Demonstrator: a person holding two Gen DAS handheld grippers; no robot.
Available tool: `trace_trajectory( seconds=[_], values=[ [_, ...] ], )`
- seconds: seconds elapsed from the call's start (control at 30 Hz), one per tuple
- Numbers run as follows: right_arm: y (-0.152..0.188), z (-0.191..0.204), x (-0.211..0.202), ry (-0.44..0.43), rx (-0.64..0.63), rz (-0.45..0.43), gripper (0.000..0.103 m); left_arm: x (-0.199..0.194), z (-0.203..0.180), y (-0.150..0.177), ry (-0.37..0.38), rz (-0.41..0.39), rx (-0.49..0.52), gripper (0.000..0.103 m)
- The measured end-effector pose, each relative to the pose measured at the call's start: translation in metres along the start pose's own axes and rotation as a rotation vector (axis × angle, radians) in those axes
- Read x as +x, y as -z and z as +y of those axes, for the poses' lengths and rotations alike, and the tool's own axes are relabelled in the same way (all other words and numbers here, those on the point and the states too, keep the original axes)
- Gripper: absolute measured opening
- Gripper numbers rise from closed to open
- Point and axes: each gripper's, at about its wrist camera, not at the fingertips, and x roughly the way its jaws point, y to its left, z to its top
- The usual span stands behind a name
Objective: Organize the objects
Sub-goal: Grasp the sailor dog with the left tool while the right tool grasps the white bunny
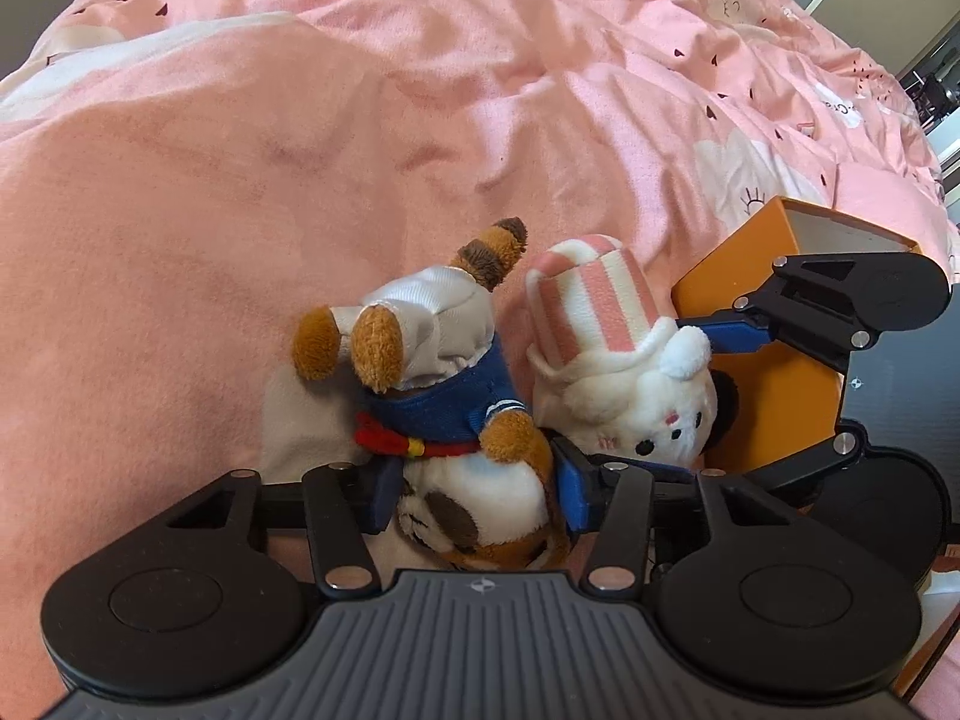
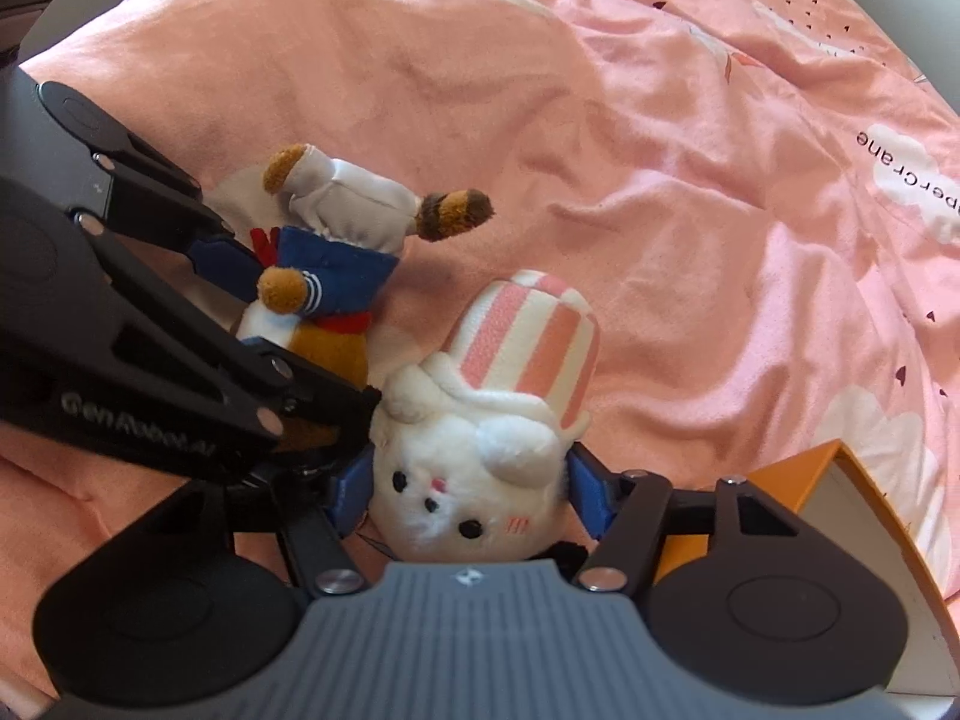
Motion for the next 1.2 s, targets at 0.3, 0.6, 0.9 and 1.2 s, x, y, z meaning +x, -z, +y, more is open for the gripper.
trace_trajectory(
  seconds=[0.3, 0.6, 0.9, 1.2],
  values=[
    [0.005, 0.014, -0.065, 0.042, -0.071, -0.117, 0.066, -0.049, -0.001, 0.004, 0.004, -0.049, 0.050, 0.058],
    [0.019, 0.001, -0.152, 0.138, -0.084, -0.194, 0.067, -0.103, -0.062, -0.015, 0.109, -0.141, 0.212, 0.058],
    [0.068, -0.048, -0.173, 0.258, -0.006, -0.062, 0.067, -0.087, -0.163, -0.033, 0.241, -0.103, 0.409, 0.058],
    [0.118, -0.103, -0.137, 0.264, 0.157, 0.014, 0.067, -0.008, -0.210, -0.041, 0.206, 0.011, 0.445, 0.058]
  ],
)
